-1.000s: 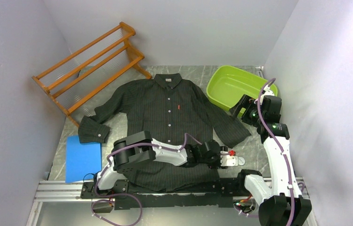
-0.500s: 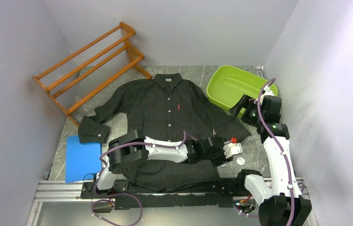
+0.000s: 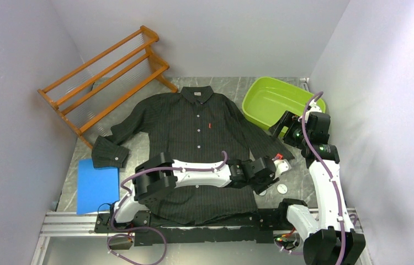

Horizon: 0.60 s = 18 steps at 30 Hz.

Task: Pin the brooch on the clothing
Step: Move the brooch to the center of the board, then pick up the brooch from the center of the board.

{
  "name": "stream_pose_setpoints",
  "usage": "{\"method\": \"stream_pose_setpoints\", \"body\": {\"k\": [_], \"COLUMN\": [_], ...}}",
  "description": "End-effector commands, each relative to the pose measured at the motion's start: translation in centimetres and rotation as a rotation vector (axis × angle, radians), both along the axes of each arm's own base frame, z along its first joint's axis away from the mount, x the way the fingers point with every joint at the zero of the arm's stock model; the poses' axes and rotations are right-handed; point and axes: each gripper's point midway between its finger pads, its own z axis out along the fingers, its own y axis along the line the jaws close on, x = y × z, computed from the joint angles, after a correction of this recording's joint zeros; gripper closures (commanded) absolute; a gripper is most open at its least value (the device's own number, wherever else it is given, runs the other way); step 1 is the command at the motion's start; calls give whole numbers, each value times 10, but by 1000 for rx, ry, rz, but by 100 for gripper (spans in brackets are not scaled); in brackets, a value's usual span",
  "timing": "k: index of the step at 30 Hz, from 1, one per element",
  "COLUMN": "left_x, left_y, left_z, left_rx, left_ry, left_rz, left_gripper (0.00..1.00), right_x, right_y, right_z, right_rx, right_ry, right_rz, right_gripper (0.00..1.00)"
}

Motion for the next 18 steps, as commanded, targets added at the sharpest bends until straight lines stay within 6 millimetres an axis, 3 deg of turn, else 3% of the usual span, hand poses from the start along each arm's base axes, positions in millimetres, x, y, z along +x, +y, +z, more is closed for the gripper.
{"method": "stream_pose_setpoints", "body": {"k": [1, 9, 13, 18], "left_x": [-3, 0, -1, -3], "left_y": [-1, -9, -15, -18], "left_z": [-13, -29, -38, -38], "left_rx": [74, 121, 145, 146], "left_ry": [34, 20, 25, 9], "left_rz": [44, 62, 56, 47], "left_gripper": [59, 60, 66, 65], "right_x": [5, 5, 5, 5], "right_y": [-5, -8, -8, -8], "right_z": [25, 24, 24, 22], "right_rx": [-21, -25, -24, -26], "right_ry": [-71, -69, -69, -65], "right_rz": [-18, -40, -42, -39], "right_gripper": [13, 13, 13, 13]}}
